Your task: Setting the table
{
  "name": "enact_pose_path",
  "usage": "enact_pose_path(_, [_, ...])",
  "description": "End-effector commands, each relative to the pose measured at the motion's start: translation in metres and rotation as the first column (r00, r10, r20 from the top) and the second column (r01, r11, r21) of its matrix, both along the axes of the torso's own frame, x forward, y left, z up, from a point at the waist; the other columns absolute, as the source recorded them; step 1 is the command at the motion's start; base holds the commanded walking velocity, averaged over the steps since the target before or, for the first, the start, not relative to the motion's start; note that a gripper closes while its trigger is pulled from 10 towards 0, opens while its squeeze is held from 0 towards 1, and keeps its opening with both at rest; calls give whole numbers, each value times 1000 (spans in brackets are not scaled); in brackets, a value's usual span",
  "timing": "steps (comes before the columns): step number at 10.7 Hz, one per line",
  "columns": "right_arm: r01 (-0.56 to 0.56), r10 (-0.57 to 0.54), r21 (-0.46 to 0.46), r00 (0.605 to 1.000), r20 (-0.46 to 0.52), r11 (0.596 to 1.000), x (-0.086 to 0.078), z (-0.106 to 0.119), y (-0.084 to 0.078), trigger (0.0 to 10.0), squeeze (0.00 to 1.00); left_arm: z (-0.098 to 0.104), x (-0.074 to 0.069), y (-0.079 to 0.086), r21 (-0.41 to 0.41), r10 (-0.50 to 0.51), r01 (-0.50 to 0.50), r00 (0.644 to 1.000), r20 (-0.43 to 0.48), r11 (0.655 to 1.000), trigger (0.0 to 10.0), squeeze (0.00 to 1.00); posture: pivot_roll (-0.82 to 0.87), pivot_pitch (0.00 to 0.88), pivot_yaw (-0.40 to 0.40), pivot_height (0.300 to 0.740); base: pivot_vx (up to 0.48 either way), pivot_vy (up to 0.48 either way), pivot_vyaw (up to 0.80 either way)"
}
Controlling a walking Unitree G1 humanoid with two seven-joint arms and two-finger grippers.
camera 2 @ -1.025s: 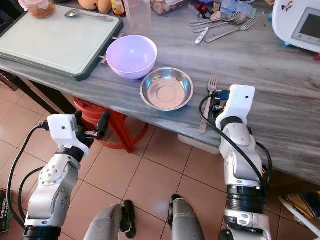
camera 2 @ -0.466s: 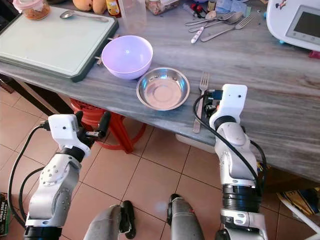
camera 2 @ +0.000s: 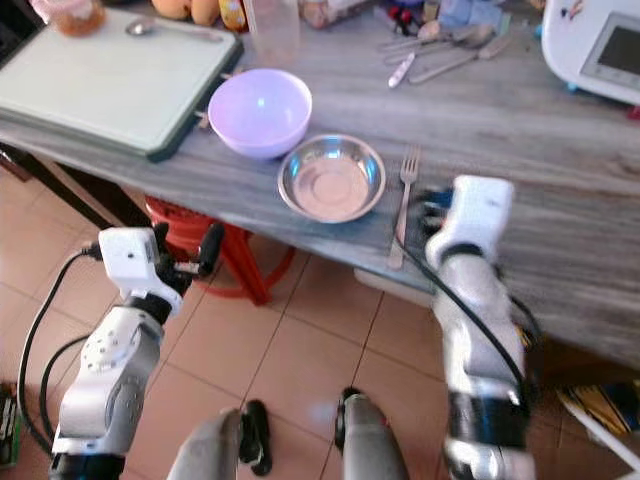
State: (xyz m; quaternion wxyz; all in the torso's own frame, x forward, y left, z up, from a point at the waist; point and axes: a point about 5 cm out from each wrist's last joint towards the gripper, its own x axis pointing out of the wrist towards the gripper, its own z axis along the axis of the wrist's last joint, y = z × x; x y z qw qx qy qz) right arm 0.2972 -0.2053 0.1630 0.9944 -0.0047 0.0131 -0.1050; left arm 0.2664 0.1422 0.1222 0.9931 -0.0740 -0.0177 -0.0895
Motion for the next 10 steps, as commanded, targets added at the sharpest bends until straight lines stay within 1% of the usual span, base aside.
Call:
enact_pose_path(1, [61, -61, -11, 998, 5, 998, -9, 2, -6, 10000, 0, -4, -2, 2, 2, 7, -6, 1000, -17, 1000, 10000, 0, -49, 251, 58, 740, 0, 0, 0])
enact_pose_path(2, [110, -108, -56, 993, 41, 992, -20, 7, -11, 10000, 0, -4, -2, 2, -1, 6, -6, 1000, -16, 1000, 10000, 0, -53, 249, 58, 740, 0, 0, 0])
enact_pose_path(3, [113, -108, -63, 991, 78, 992, -26, 11, -9, 10000, 0, -3, -1, 2, -2, 2, -2, 1000, -11, 1000, 10000, 0, -59, 245, 61, 740, 0, 0, 0])
enact_pose_path(5, [9, 1, -68, 989, 148, 998, -28, 17, 10, 10000, 0, 4, 1, 2, 8, 7, -7, 1000, 8, 1000, 10000, 0, -63, 224, 67, 740, 0, 0, 0])
enact_pose_path(6, [-50, 61, -63, 980, 187, 997, -29, 20, 20, 10000, 1000, 10, 3, 6, 23, 24, -25, 999, 30, 999, 10000, 0, -56, 213, 67, 740, 0, 0, 0])
enact_pose_path(7, [-66, 80, -78, 976, 200, 995, -28, 21, 23, 10000, 1000, 12, 5, 12, 45, 71, -72, 997, 35, 996, 10000, 0, -52, 210, 66, 740, 0, 0, 0])
enact_pose_path(8, [-66, 78, -62, 976, 203, 996, -26, 19, 24, 10000, 1000, 12, 7, 20, 57, 133, -134, 991, 31, 989, 10000, 0, -47, 209, 63, 740, 0, 0, 0])
enact_pose_path(10, [-80, 91, -57, 971, 221, 995, -24, 19, 28, 10000, 1000, 15, 9, 22, 65, 167, -169, 985, 36, 984, 10000, 0, -42, 202, 62, 740, 0, 0, 0])
